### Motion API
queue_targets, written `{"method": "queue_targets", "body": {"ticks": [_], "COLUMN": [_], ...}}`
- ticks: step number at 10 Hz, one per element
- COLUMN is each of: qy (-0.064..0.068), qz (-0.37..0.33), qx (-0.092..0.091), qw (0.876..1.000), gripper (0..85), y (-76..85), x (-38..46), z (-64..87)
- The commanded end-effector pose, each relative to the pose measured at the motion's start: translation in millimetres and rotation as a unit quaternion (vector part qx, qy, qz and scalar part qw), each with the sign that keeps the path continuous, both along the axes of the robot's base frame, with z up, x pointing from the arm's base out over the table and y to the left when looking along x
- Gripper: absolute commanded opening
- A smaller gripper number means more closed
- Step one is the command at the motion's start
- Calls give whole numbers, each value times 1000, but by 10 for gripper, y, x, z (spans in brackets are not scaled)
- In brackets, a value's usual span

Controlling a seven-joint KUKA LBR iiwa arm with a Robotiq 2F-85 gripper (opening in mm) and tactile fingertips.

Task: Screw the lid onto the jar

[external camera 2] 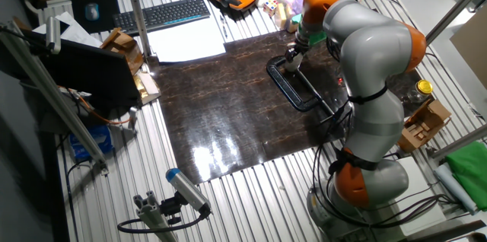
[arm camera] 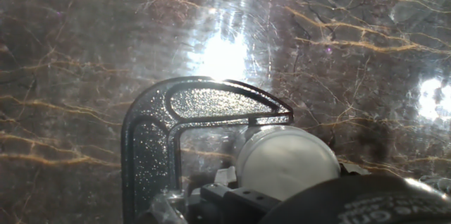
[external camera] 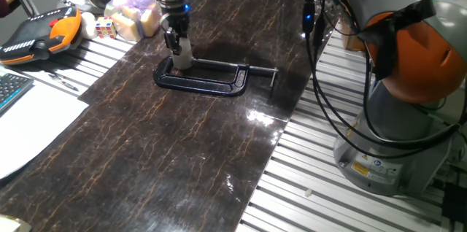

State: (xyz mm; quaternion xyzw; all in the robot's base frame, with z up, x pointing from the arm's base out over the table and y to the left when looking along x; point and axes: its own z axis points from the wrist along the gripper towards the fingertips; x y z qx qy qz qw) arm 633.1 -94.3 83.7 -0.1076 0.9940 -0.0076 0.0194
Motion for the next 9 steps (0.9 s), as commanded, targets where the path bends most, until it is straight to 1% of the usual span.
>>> {"method": "queue_targets", "body": {"ticks": [1, 6, 8, 9], "qy": [-1, -2, 0, 0], "qz": [0, -30, -67, -90], "qx": [-2, -3, -2, 2], "qw": [1000, 1000, 998, 996], "gripper": [447, 457, 457, 457], "y": [-2, -2, -1, -4], "x": [1, 5, 8, 6], "z": [2, 2, 2, 0]}}
